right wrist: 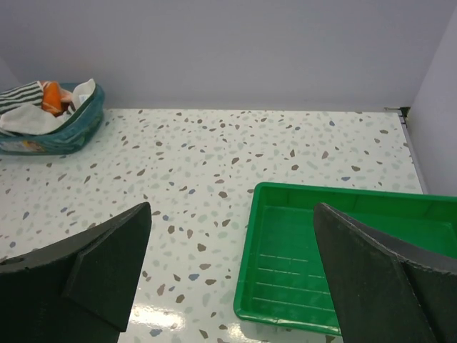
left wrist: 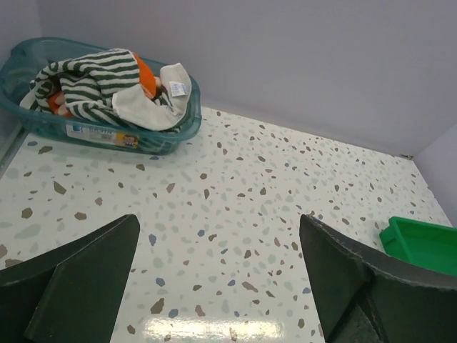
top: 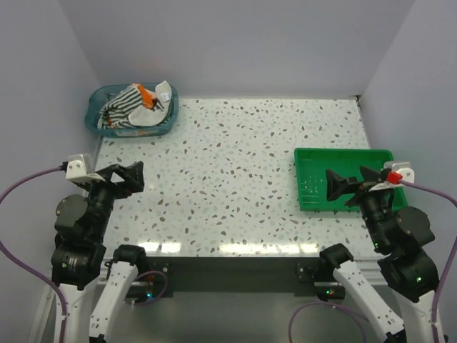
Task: Fold and stack the towels
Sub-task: Grab crumpled towel
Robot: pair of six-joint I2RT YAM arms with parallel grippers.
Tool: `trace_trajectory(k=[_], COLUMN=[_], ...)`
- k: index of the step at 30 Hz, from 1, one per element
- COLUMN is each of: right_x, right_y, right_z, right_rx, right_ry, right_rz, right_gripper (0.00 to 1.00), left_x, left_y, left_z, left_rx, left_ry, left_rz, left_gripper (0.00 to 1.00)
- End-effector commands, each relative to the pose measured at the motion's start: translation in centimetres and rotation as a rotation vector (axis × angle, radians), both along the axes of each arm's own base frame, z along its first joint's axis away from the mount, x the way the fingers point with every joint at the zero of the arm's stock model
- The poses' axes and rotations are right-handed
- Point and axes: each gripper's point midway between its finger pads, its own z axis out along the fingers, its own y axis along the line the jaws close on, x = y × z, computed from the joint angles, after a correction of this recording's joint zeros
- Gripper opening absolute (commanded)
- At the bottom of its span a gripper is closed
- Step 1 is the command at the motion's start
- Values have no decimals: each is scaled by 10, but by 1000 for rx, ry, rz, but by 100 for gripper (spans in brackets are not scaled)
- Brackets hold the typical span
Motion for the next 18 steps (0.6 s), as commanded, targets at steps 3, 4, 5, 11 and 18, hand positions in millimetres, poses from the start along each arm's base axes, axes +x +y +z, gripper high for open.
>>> trace_trajectory(k=[3,4,5,11,18], right_x=[6,6,6,18,48], right_y=[2,3,3,15,50], right_z=[-1,-1,-1,-12,-46], right_rx=[12,16,27,14,-14], right_ry=[31,35,35,88,306], right_rz=[-7,-5,-4,29,132], right_gripper=[99,99,99,99,99], left_x=[12,17,20,58,130], left_y=[-3,-4,-4,-12,-18], left_z=[-5,-7,-5,-5,-36], left_rx=[-35,-43,-46,-77,-92], left_ry=[35,51,46,126,261], left_rz=[2,4,7,0,38], left_gripper=[100,100,100,100,100])
